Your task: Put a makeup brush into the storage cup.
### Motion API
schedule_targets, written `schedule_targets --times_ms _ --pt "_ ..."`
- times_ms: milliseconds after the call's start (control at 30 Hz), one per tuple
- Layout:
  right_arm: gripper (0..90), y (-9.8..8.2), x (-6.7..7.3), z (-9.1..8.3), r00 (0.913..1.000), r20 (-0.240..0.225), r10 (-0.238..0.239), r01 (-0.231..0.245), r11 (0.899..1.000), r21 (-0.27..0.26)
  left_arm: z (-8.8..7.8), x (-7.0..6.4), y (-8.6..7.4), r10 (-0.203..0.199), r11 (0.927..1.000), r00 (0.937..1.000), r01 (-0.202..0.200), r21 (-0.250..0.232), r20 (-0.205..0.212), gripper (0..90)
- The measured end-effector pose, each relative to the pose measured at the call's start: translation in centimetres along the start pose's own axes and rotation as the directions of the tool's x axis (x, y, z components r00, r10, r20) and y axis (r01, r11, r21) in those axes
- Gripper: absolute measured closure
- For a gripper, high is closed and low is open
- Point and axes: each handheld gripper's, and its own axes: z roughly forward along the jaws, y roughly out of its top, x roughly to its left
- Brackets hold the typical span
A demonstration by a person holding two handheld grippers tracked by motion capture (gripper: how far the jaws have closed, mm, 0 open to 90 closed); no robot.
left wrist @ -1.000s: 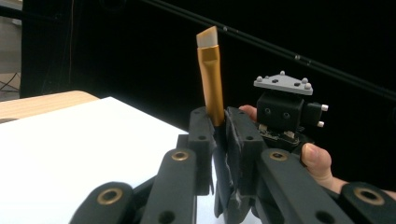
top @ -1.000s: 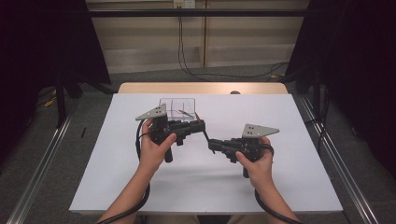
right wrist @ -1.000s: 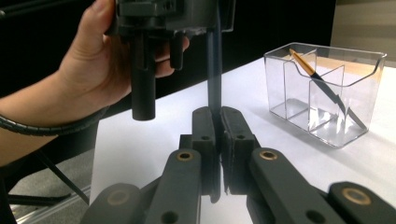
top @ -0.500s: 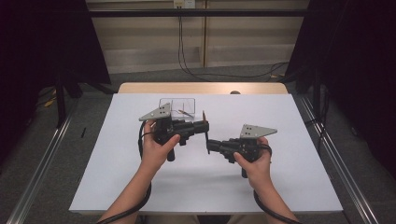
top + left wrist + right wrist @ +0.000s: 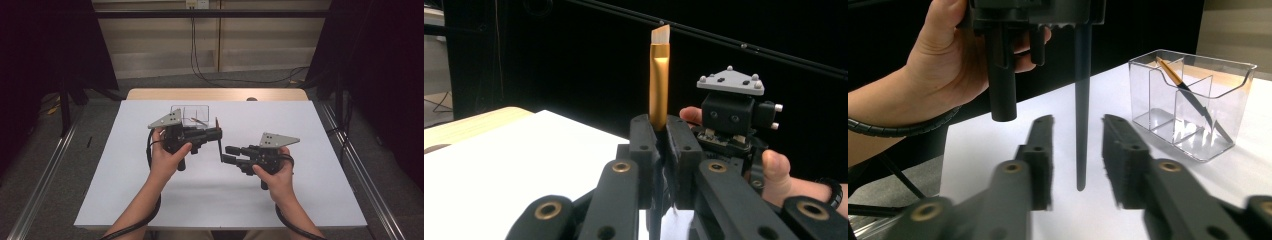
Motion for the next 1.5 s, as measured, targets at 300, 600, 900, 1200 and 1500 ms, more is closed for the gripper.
schedule_targets --times_ms 300,600,900,1200,1500 --pt "38.8 0.2 -0.4 -1.2 0.9989 0.04 -0.027 0.026 1.0 0.014 -0.3 0.2 0.0 -0.001 1.0 0.9999 0.001 0.004 -0.015 83.6" --pt "28.2 -0.2 -1.1 -3.2 0.9966 0.068 -0.045 0.044 0.999 0.024 -0.3 0.2 0.1 0.005 1.0 0.9998 -0.005 0.004 -0.022 83.5" --pt "18.8 -0.4 -1.3 -5.1 0.9936 0.096 -0.06 0.057 0.998 0.036 -0.5 0.3 0.1 0.004 1.0 0.9997 -0.004 0.0 -0.026 83.4" --pt "15.5 -0.5 -1.7 -7.2 0.9896 0.127 -0.069 0.064 0.997 0.039 -0.7 0.3 0.1 0.01 0.9999 0.9993 -0.01 -0.005 -0.036 83.3" --pt "14.2 -1.0 -1.8 -8.7 0.9855 0.154 -0.07 0.064 0.997 0.045 -1.1 0.4 0.1 0.017 0.9998 0.9985 -0.017 -0.001 -0.051 83.3"
